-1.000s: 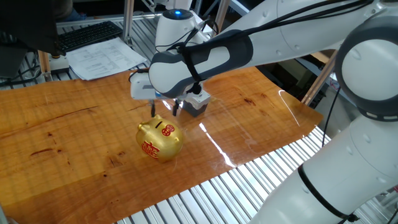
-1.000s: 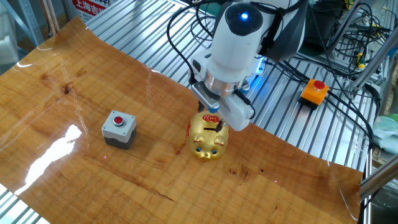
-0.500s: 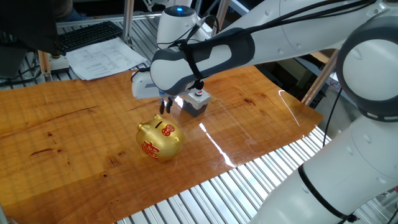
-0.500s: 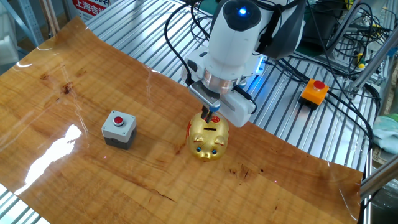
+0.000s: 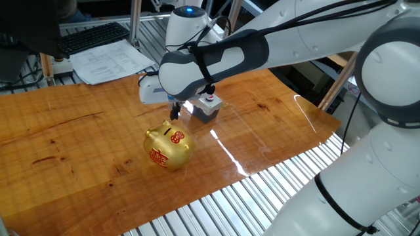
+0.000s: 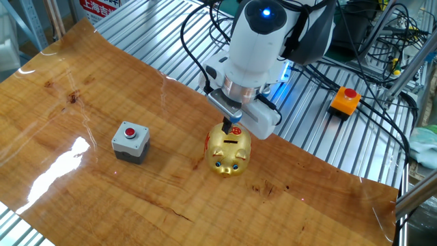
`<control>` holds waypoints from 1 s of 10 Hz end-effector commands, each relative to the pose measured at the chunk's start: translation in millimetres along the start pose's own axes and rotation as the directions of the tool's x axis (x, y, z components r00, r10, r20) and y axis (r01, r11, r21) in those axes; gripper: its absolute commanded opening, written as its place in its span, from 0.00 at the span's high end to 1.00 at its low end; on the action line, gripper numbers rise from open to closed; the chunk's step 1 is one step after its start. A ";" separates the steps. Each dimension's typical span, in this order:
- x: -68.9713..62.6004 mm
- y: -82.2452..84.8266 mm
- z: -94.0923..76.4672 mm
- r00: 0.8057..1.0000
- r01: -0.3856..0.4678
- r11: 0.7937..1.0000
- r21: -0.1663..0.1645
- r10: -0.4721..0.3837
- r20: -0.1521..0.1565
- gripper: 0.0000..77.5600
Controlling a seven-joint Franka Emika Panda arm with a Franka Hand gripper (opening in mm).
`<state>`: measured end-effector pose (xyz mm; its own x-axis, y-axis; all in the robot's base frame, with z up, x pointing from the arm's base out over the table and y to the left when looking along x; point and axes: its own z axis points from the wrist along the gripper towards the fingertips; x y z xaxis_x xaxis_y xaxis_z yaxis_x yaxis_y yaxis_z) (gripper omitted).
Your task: Drop coins into a piggy bank
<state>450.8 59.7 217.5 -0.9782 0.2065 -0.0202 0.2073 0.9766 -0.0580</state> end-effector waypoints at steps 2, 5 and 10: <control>-70.2 -45.1 -31.5 0.954 0.300 0.954 -0.027 -0.300 -0.021 0.98; -79.1 -52.8 -30.1 0.945 0.325 0.945 -0.042 -0.326 -0.018 0.98; -83.6 -57.6 -34.2 0.931 0.364 0.929 -0.059 -0.366 -0.012 0.98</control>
<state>517.7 -9.5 253.1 -0.9892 -0.1452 0.0171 -0.1455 0.9892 -0.0152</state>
